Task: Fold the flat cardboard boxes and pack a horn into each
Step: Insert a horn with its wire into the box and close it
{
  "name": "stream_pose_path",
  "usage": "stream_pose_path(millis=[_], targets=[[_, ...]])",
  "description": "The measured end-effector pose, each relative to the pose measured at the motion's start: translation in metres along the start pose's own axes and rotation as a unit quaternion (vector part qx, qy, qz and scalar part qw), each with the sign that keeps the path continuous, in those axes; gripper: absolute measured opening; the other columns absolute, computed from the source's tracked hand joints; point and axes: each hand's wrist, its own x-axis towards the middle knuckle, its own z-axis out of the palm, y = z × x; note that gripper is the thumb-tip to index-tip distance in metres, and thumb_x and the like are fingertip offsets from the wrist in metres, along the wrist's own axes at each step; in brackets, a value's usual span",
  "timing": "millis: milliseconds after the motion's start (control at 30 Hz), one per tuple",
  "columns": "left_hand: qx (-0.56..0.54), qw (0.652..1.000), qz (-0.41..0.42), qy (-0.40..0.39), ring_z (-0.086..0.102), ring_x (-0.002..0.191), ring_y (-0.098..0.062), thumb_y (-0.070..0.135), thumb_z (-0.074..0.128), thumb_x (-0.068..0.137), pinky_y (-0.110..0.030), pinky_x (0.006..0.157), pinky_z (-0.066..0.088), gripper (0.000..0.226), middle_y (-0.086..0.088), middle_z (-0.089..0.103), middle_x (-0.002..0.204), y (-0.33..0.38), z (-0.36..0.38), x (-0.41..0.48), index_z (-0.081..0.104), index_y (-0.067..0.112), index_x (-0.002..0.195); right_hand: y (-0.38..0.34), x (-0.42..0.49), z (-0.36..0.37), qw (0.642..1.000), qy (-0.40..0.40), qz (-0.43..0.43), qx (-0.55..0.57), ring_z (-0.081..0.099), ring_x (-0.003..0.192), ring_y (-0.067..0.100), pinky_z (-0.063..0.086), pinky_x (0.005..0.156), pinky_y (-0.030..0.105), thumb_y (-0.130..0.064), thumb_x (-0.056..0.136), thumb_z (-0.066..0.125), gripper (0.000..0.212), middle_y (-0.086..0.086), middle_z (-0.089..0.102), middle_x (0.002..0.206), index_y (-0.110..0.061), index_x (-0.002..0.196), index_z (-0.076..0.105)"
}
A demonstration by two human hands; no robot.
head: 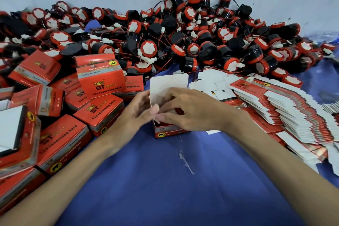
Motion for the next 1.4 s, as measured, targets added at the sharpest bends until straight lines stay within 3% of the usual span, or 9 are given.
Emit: stream_pose_path(millis=[167,300,600,833,1033,1133,1200,1300,1400], targets=[[0.001,1.000,0.004,-0.005,0.060,0.111,-0.005,0.044,0.048,0.089,-0.012,0.086,0.045,0.037,0.007,0.066,0.114,0.001,0.007,-0.004,0.057,0.022,0.118,-0.005,0.001,0.004,0.999,0.005,0.011,-0.051,0.048,0.111,0.012,0.040,0.093,0.039,-0.055,0.091,0.047,0.034,-0.008,0.051,0.118,-0.037,0.112,0.067],[-0.002,1.000,0.006,0.000,0.060,0.108,-0.001,0.043,0.049,0.089,-0.011,0.085,0.045,0.036,0.009,0.066,0.114,0.003,0.008,-0.004,0.057,0.023,0.117,-0.006,-0.001,0.002,0.999,-0.007,0.016,-0.046,0.046,0.112,0.014,0.040,0.093,0.040,-0.051,0.093,0.041,0.034,-0.004,0.050,0.118,-0.036,0.111,0.066],[-0.018,1.000,0.012,0.012,0.060,0.108,0.004,0.043,0.051,0.086,-0.007,0.082,0.045,0.033,0.022,0.066,0.113,0.002,0.007,-0.003,0.057,0.033,0.117,-0.012,0.005,0.013,0.987,0.121,0.066,-0.080,0.048,0.102,0.020,0.033,0.069,0.030,-0.036,0.088,0.049,0.033,-0.005,0.040,0.090,-0.032,0.117,0.064],[-0.020,0.999,0.017,0.020,0.061,0.101,0.007,0.042,0.051,0.083,-0.005,0.079,0.044,0.034,0.022,0.068,0.107,0.003,0.009,-0.003,0.057,0.031,0.115,-0.012,0.008,0.018,0.982,0.139,0.049,-0.114,0.045,0.097,0.019,0.029,0.072,0.031,-0.038,0.089,0.052,0.029,-0.004,0.038,0.088,-0.026,0.107,0.071],[-0.013,0.999,0.028,0.042,0.061,0.093,0.009,0.040,0.051,0.081,-0.006,0.077,0.044,0.035,0.023,0.069,0.096,0.003,0.012,-0.003,0.057,0.024,0.112,-0.020,0.010,0.025,0.978,0.180,0.048,-0.096,0.049,0.103,0.020,0.026,0.076,0.029,-0.028,0.084,0.055,0.022,-0.002,0.054,0.098,-0.025,0.102,0.067],[0.002,0.999,0.022,0.042,0.061,0.094,0.008,0.039,0.062,0.086,-0.007,0.078,0.044,0.030,0.023,0.068,0.097,0.002,0.012,-0.003,0.057,0.023,0.111,-0.017,0.010,0.019,0.986,0.154,0.012,-0.066,0.056,0.093,0.018,0.022,0.073,0.023,-0.020,0.084,0.058,0.013,-0.006,0.064,0.095,-0.021,0.092,0.069],[0.013,0.999,0.013,0.043,0.061,0.098,0.004,0.040,0.058,0.084,-0.011,0.082,0.045,0.031,0.021,0.068,0.100,0.001,0.010,-0.003,0.058,0.025,0.111,-0.010,0.008,0.011,0.994,0.096,-0.020,-0.051,0.055,0.092,0.014,0.029,0.075,0.025,-0.025,0.088,0.059,0.013,-0.007,0.064,0.095,-0.018,0.089,0.070],[0.014,0.999,0.007,0.043,0.061,0.099,0.001,0.041,0.052,0.082,-0.012,0.084,0.045,0.034,0.015,0.068,0.099,0.001,0.011,-0.002,0.060,0.023,0.110,-0.005,0.001,0.004,0.996,0.015,-0.056,-0.063,0.046,0.107,0.008,0.031,0.098,0.029,-0.029,0.095,0.050,0.023,-0.012,0.054,0.102,-0.024,0.088,0.072],[0.015,0.999,0.015,0.041,0.060,0.090,-0.002,0.042,0.058,0.088,-0.010,0.078,0.045,0.035,0.011,0.066,0.090,0.003,0.012,-0.003,0.060,0.013,0.108,-0.010,-0.002,0.009,0.990,0.017,-0.082,-0.111,0.041,0.111,0.009,0.030,0.103,0.032,-0.025,0.098,0.039,0.030,-0.011,0.049,0.106,-0.023,0.094,0.068]])
